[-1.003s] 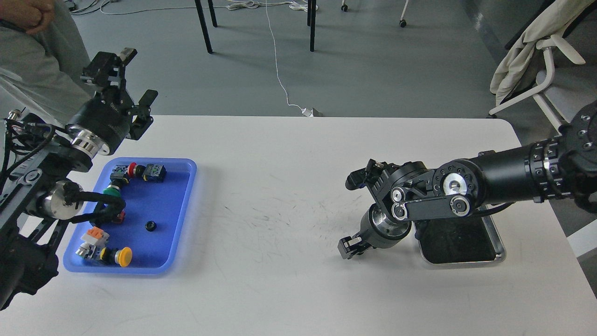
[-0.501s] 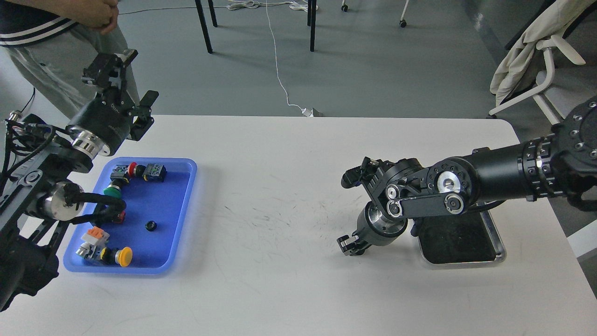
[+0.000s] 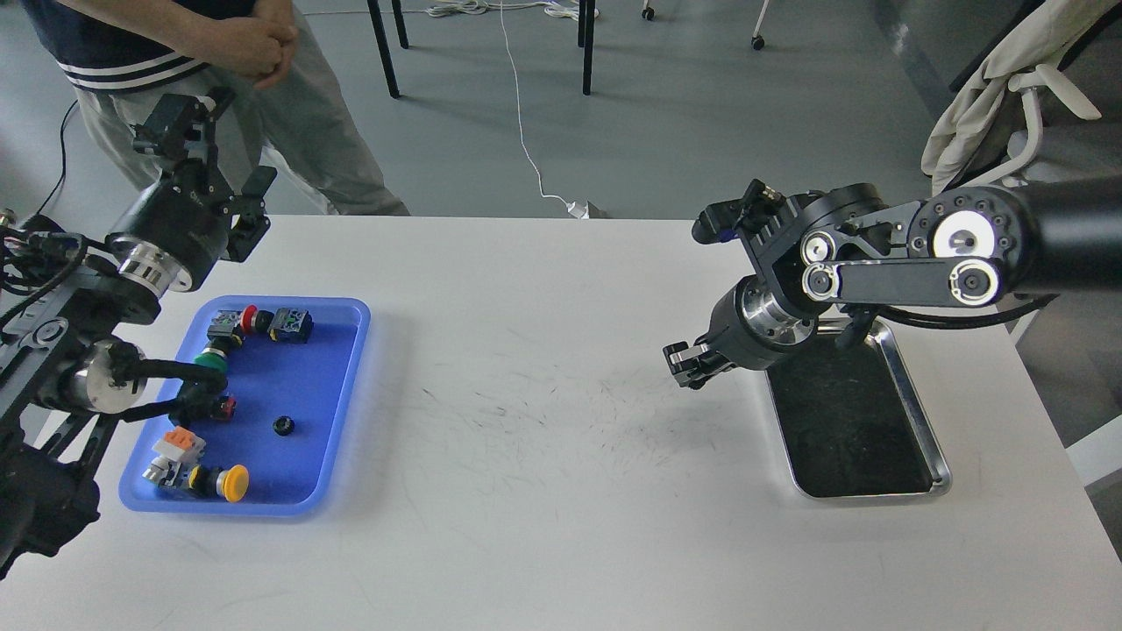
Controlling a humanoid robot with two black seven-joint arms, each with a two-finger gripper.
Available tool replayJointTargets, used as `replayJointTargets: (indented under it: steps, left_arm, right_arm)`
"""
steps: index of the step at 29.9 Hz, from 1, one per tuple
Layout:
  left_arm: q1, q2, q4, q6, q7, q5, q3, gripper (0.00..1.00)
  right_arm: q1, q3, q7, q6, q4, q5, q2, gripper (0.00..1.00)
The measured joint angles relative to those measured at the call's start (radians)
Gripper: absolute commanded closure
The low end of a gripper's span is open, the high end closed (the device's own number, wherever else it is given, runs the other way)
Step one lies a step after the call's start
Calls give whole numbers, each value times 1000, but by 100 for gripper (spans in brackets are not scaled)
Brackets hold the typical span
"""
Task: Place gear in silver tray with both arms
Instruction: 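Carry the gear into the silver tray and open the right gripper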
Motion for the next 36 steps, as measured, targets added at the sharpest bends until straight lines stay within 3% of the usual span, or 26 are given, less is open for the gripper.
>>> replayJointTargets:
  steps: [7, 11, 19, 36]
  left_arm:
    - [2, 31, 9, 1, 1, -1, 3, 2]
    - [13, 48, 11, 3, 1, -3, 3, 2]
    - [15, 44, 11, 11, 1, -3, 7, 2]
    - [15, 47, 13, 10, 0, -3, 10, 2]
  right_arm:
    - [11, 66, 5, 0, 109, -111, -393, 94]
    - [-113, 146, 12, -1, 80, -186, -476, 94]
    - [-360, 268, 14, -40, -9, -323, -412, 94]
    - [-485, 278, 14, -80, -272, -327, -182, 94]
